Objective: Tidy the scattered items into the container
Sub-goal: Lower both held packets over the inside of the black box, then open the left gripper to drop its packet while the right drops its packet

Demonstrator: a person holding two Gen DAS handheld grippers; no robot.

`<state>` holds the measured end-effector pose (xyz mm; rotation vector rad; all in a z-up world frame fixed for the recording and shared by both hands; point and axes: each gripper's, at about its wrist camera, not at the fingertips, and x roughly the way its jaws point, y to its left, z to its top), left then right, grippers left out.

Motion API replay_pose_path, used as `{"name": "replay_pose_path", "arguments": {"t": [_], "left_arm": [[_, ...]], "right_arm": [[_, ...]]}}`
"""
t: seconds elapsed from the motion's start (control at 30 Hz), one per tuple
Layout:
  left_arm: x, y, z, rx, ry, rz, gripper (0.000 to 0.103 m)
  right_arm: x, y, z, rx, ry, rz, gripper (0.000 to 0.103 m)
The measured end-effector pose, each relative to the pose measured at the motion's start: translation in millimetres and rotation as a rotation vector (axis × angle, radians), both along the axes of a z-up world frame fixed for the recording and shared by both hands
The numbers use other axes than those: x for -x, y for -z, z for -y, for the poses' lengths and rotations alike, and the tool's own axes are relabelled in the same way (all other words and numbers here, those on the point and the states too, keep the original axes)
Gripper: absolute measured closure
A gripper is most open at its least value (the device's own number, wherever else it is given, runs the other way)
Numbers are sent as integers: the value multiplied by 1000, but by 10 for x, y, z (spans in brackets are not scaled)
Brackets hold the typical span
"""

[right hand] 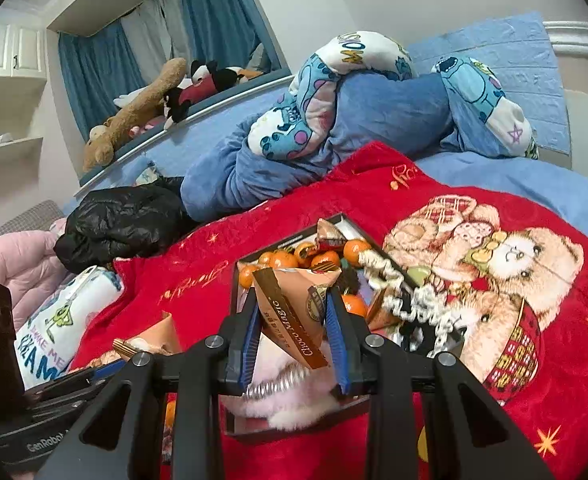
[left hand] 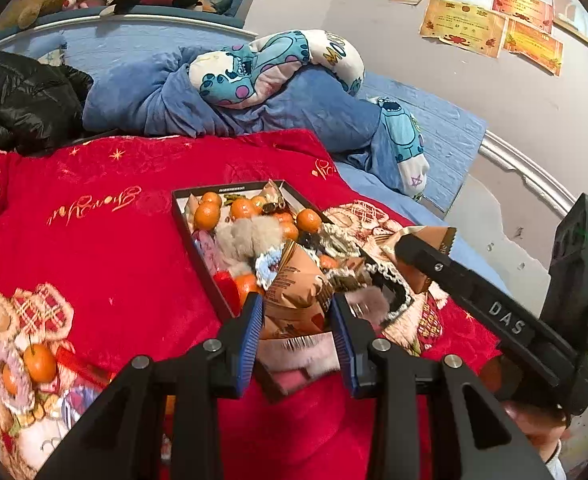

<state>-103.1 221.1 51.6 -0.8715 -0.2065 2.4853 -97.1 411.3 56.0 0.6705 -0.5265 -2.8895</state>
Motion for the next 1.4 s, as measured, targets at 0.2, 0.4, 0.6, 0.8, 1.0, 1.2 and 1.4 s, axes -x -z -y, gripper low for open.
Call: {"name": "replay_pose_path", "arguments": {"t": [0.2,0.4,0.6,0.8,1.0,1.2,1.4], "left_arm": [[221,-11,-133,14,-5,-24,67],[486,-4,-294,65,-15,-8,67],[648,-94,-372,131,-34,-29,67],[871,-92,-388,184,-81,-65,67],[1229,45,-503,266,-63,-87,67],[1536,211,-551,221,-20,-52,67],[1569,409,-599,217,-8,-12,67]], "right_arm": [[162,-33,-16,17,8,6,73],[574,-128,-7,-90,-7,37,73],[799,-213,53,-187,-53,47,73],[985,-147,147,-232,-74,47,73],[1182,-208,25,-194,-55,14,73],[1282,-69,0,-243,-64,15,73],[1297,255,-147,-196,-87,95,73]]}}
